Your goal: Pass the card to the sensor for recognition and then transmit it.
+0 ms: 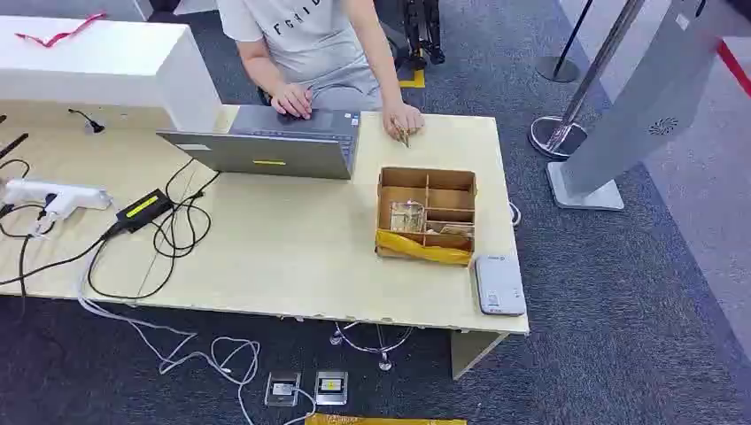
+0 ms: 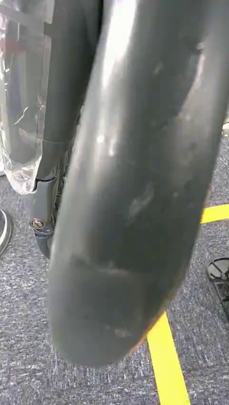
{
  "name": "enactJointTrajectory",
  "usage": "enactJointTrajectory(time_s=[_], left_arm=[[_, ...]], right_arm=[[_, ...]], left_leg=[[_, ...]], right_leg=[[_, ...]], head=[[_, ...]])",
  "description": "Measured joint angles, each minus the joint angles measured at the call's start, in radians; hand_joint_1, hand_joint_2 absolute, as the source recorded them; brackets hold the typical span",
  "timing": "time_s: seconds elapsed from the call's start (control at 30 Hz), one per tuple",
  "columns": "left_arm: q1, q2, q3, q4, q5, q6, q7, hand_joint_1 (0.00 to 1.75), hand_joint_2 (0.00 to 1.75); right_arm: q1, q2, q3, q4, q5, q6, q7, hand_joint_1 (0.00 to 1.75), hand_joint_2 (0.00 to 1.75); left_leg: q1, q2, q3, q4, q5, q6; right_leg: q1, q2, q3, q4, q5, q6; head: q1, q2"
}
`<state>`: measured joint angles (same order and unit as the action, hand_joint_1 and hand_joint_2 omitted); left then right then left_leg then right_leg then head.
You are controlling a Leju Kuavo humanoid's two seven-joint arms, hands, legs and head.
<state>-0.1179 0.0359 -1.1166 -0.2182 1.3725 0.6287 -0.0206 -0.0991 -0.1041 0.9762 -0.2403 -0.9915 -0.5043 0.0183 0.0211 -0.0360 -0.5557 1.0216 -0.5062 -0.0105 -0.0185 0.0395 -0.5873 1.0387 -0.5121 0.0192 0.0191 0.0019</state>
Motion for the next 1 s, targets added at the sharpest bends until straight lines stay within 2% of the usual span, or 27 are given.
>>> enactJointTrajectory(time_s=[0.13,0.17,0.23,0.27,0.3,0.4,0.43,1.0], left_arm=[[0.000,0.002,-0.001,0.000,-0.003,-0.001,0.000,1.54,0.00],[0.000,0.002,-0.002,0.000,-0.003,-0.001,0.000,1.45,0.00],[0.000,0.002,-0.002,0.000,-0.004,-0.001,0.000,0.79,0.00],[0.000,0.002,-0.002,0.000,-0.004,-0.001,0.000,0.70,0.00],[0.000,0.003,-0.002,0.000,-0.004,-0.001,0.000,0.47,0.00],[0.000,0.003,-0.002,0.000,-0.004,-0.003,-0.002,0.05,0.00],[0.000,0.003,-0.002,0.000,-0.004,-0.003,-0.002,0.00,0.00],[0.000,0.005,-0.002,0.000,-0.001,-0.010,-0.010,0.00,0.00]], right_arm=[[0.000,0.000,0.000,0.000,-0.003,-0.002,0.001,0.00,0.00],[0.000,0.000,0.000,0.000,-0.003,-0.002,0.001,0.00,0.00],[0.000,0.000,0.000,0.000,-0.005,-0.002,0.001,0.00,0.00],[0.000,0.000,0.000,0.000,-0.005,-0.002,0.001,0.00,0.00],[0.000,0.000,0.000,0.000,-0.005,-0.002,0.001,0.00,0.00],[0.000,0.000,0.000,0.000,-0.006,-0.001,0.002,0.00,0.00],[0.000,0.000,0.000,0.000,-0.006,-0.001,0.002,0.00,0.00],[0.000,0.000,0.000,0.000,-0.007,-0.002,-0.006,0.00,0.00]], left_leg=[[0.000,0.000,0.000,0.000,0.000,0.000],[0.000,0.000,0.000,0.000,0.000,0.000],[0.000,0.000,0.000,0.000,0.000,0.000],[0.000,0.000,0.000,0.000,0.000,0.000],[0.000,0.000,0.000,0.000,0.000,0.000],[0.000,0.000,0.000,0.000,0.000,0.000],[0.000,0.000,0.000,0.000,0.000,0.000],[0.000,0.000,0.000,0.000,0.000,0.000]], right_leg=[[0.000,0.000,0.000,0.000,0.000,0.000],[0.000,0.000,0.000,0.000,0.000,0.000],[0.000,0.000,0.000,0.000,0.000,0.000],[0.000,0.000,0.000,0.000,0.000,0.000],[0.000,0.000,0.000,0.000,0.000,0.000],[0.000,0.000,0.000,0.000,0.000,0.000],[0.000,0.000,0.000,0.000,0.000,0.000],[0.000,0.000,0.000,0.000,0.000,0.000]], head=[[0.000,0.000],[0.000,0.000],[0.000,0.000],[0.000,0.000],[0.000,0.000],[0.000,0.000],[0.000,0.000],[0.000,0.000]])
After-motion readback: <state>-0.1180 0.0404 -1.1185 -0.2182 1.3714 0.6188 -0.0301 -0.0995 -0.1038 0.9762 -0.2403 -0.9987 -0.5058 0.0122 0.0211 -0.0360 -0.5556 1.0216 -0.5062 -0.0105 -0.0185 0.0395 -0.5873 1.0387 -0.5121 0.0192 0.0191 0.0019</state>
